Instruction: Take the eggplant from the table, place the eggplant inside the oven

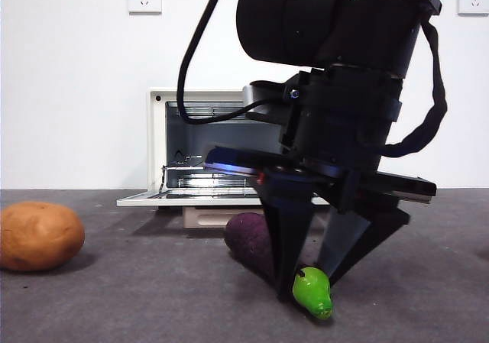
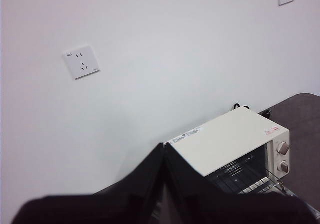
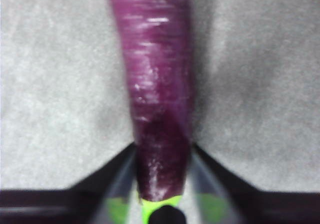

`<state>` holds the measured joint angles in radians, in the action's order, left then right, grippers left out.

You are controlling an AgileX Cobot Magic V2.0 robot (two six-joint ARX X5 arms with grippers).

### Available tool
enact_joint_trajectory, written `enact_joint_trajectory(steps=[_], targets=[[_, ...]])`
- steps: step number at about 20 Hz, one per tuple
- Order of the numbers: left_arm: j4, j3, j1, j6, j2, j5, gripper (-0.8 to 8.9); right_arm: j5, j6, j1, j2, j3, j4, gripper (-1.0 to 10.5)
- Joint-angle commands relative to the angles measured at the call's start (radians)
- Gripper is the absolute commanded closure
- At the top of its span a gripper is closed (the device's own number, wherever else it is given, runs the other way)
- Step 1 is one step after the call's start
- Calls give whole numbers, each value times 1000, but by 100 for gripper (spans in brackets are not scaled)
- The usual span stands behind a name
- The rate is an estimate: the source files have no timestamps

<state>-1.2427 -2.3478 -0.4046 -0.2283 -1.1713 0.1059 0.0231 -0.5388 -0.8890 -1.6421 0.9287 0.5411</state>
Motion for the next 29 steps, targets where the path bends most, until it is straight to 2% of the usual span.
enact_joint_trajectory(steps=[1,7,13,15,18,23,29], targets=[[2,4,-3,-11,-3,-1,819,9,-3,-2,-12,-9,-3,958],[8,4,-3,-11,-34,-12,819,22,16,-2,66,32,40,959],[9,4,-3,-11,-53,-25,819,-27,153,2,181,181,214,959],[9,4,-3,-10,-53,-47,819,-69,184,63,174,231,202,959],[7,4,-3,-2,-47,-46,819,-184,185,166,123,285,160,959],[-3,4,-3,1,-32,-46,819,-256,232,321,-32,414,166,959],[-32,4,-3,12,-24,-46,819,-333,228,407,-280,651,167,959]])
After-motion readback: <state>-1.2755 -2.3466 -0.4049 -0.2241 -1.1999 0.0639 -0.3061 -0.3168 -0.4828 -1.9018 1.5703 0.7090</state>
